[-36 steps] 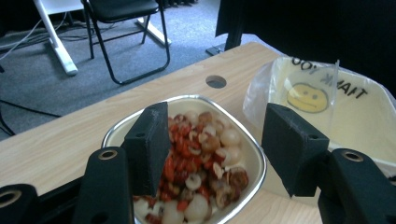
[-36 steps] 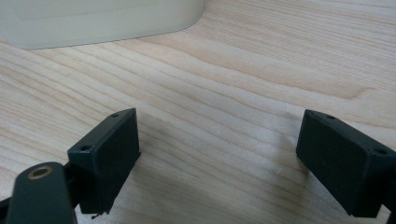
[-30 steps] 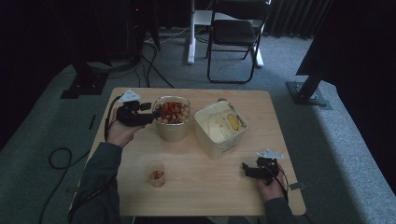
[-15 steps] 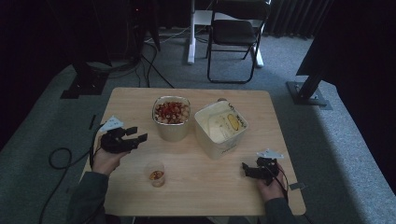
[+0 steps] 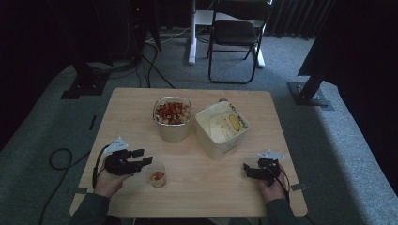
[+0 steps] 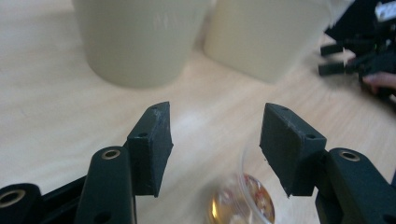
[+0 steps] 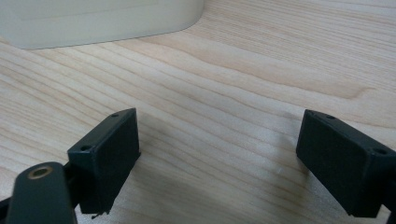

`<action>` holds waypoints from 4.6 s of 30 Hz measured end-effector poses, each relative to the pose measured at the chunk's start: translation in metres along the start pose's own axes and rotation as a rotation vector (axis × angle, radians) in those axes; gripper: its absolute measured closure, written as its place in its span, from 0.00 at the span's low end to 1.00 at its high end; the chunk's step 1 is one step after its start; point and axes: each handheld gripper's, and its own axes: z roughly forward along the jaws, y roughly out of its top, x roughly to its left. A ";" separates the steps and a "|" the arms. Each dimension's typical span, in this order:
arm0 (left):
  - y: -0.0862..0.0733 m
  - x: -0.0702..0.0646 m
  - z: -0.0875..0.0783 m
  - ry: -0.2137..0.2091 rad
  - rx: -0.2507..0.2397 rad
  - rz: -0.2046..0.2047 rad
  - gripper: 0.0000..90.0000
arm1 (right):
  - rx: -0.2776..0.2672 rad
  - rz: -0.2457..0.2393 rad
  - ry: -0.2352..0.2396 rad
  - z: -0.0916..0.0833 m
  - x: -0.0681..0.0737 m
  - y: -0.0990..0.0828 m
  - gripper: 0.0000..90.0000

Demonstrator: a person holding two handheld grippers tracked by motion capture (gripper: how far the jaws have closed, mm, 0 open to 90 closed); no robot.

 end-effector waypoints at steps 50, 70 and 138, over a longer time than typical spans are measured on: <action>0.053 0.112 0.026 0.389 -0.166 -0.226 0.53 | 0.001 0.001 0.001 0.000 0.000 0.000 0.14; 0.016 0.092 0.056 0.415 -0.160 -0.091 0.10 | 0.001 0.001 0.000 0.000 0.000 0.000 0.14; 0.128 0.069 0.031 0.615 -0.229 0.211 0.35 | 0.001 0.000 0.000 0.000 0.000 0.000 0.14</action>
